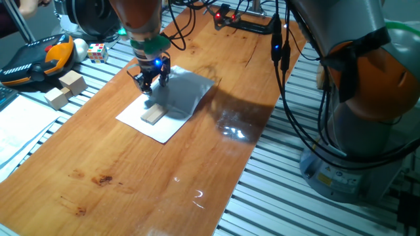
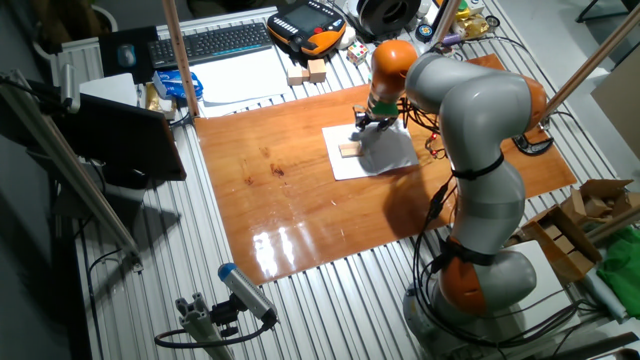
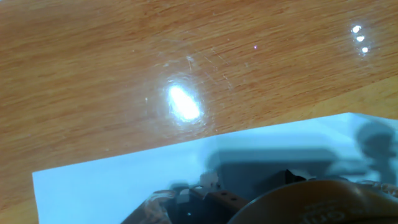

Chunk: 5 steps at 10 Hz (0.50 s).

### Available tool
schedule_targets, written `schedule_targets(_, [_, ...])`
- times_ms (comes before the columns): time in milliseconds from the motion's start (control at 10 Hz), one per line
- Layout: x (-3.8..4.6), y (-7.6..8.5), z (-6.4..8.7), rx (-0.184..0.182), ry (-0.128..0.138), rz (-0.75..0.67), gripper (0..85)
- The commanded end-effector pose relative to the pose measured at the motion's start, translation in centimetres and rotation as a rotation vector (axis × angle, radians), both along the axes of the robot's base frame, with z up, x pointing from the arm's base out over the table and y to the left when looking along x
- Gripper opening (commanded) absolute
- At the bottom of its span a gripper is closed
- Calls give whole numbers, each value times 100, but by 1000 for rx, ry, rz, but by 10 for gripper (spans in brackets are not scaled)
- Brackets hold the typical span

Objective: Unfold a piece of paper

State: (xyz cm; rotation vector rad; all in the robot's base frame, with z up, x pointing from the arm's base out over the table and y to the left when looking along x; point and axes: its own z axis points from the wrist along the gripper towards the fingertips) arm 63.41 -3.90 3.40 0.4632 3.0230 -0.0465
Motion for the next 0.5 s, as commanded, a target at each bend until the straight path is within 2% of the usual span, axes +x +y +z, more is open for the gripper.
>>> schedule_targets(0, [-1,-1,-19,6,0,-1,573])
schedule_targets(400, [8,2,-61,14,-3,-2,570])
